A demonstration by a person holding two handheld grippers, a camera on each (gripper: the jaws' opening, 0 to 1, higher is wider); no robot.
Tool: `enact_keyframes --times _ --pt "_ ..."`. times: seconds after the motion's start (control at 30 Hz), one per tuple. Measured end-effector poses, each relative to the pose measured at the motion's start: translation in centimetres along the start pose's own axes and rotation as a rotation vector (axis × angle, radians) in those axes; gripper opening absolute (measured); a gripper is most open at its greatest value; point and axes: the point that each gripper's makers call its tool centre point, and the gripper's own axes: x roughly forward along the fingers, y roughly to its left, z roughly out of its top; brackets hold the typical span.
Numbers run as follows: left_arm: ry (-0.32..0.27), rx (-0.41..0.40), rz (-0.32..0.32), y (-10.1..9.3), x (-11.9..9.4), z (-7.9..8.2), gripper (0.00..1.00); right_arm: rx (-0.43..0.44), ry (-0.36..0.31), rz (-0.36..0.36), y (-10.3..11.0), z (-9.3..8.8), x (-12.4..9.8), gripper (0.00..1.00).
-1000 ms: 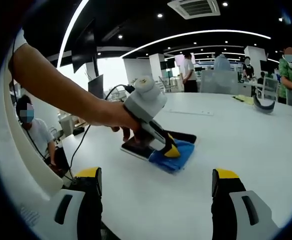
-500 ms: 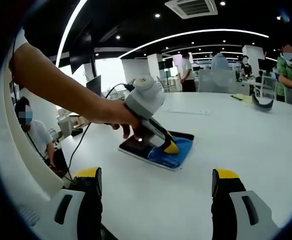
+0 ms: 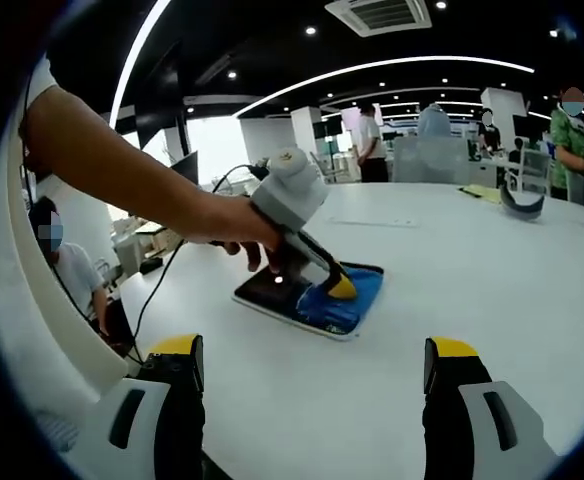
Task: Wipe the mirror surface with the cleaning cloth until all visible marks leave the cleaned area.
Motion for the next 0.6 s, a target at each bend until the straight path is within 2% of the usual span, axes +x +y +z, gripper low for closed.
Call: enact_keyframes --times 0.6 --pt "0.003 -0.018 0.003 1.3 0.5 0.8 0.23 0.010 0.012 -0.009 -0.6 -0.6 0.2 0.91"
